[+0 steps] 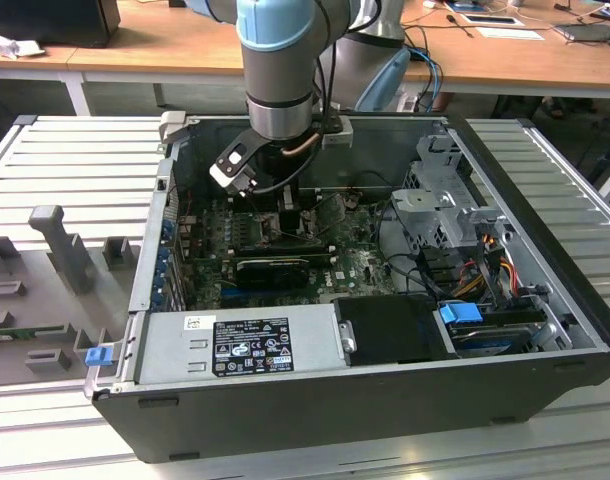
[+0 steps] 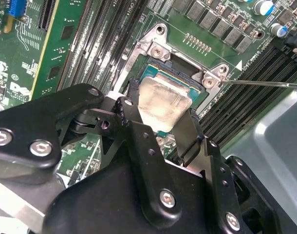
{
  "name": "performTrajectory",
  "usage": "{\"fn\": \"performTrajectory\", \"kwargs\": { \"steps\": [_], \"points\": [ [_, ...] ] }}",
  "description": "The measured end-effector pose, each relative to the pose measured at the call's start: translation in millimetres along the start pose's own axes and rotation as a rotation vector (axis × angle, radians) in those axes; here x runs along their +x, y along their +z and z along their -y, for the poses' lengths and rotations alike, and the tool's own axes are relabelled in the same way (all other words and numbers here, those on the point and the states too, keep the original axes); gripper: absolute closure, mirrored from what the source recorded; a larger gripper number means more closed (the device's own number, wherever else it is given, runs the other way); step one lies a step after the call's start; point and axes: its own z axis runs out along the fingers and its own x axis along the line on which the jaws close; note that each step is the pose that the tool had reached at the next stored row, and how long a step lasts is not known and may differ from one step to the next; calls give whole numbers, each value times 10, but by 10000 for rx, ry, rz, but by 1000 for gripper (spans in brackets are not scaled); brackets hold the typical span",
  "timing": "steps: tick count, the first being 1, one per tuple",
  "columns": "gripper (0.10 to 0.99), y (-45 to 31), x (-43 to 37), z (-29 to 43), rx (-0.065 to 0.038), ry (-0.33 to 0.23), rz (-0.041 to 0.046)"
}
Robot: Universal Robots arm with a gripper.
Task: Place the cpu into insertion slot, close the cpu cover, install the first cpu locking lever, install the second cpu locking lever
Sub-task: 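Place the cpu into insertion slot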
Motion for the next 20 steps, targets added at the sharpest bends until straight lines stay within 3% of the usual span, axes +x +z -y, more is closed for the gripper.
{"fn": "performTrajectory", "kwargs": {
  "steps": [11,12,14,18,19,20],
  "points": [
    [549,37,4,3,0,-1,1],
    [486,37,4,3,1,-1,0],
    [486,37,6,4,-1,4,-37],
    [486,-14,7,-1,1,4,-44],
    [498,-29,7,-2,3,4,-44],
    [631,-43,8,-5,21,4,-43]
  ]
}}
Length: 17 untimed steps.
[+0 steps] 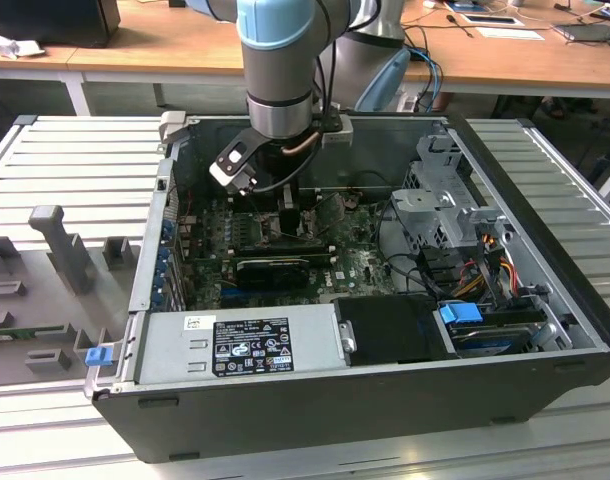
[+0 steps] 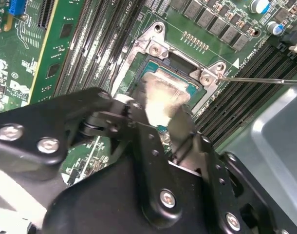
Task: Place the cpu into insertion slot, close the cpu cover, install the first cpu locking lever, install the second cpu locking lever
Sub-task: 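Place the cpu into insertion slot, then close the cpu cover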
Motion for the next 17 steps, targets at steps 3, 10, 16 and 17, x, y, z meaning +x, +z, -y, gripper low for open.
{"fn": "performTrajectory", "kwargs": {
  "steps": [3,10,16,17],
  "points": [
    [812,-34,1,-3,36,3,0],
    [980,-80,2,-7,41,6,0],
    [980,-111,3,-12,44,8,-3],
    [980,-111,2,-36,66,11,-7]
  ]
}}
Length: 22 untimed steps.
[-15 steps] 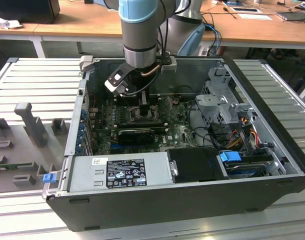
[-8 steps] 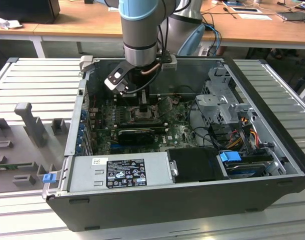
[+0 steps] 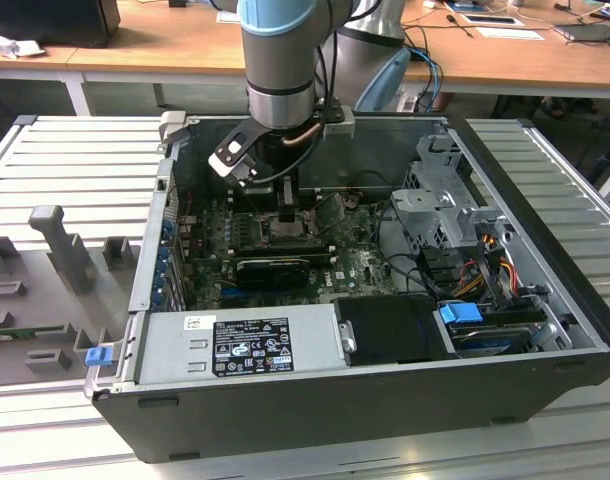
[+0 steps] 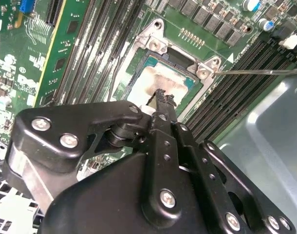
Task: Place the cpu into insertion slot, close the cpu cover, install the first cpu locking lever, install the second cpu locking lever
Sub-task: 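Close the cpu cover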
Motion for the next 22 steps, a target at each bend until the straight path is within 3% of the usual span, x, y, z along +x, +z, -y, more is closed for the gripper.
{"fn": "performTrajectory", "kwargs": {
  "steps": [2,4,22],
  "points": [
    [980,7,-4,-86,94,19,-11],
    [980,9,-5,-120,156,24,-29],
    [980,-127,-1,-135,168,25,-44]
  ]
}}
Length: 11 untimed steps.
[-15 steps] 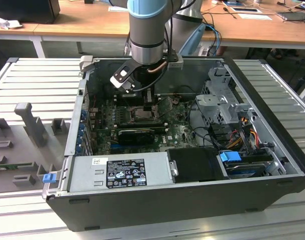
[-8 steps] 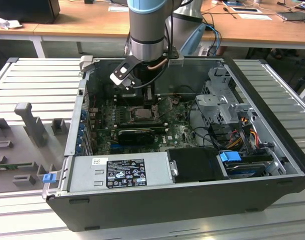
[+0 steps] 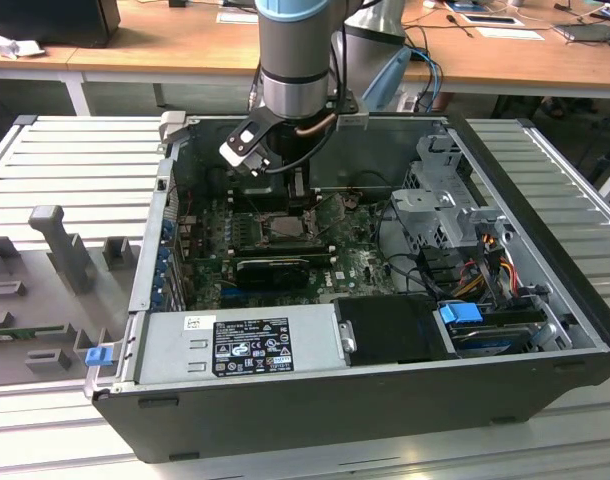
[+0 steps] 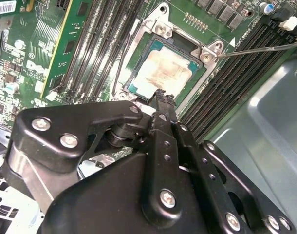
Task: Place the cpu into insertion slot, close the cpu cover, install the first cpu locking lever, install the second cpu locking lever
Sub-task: 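Close the cpu cover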
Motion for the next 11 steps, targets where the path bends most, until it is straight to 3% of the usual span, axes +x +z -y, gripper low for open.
{"fn": "performTrajectory", "kwargs": {
  "steps": [11],
  "points": [
    [980,-35,2,-3,-2,-1,-4]
  ]
}}
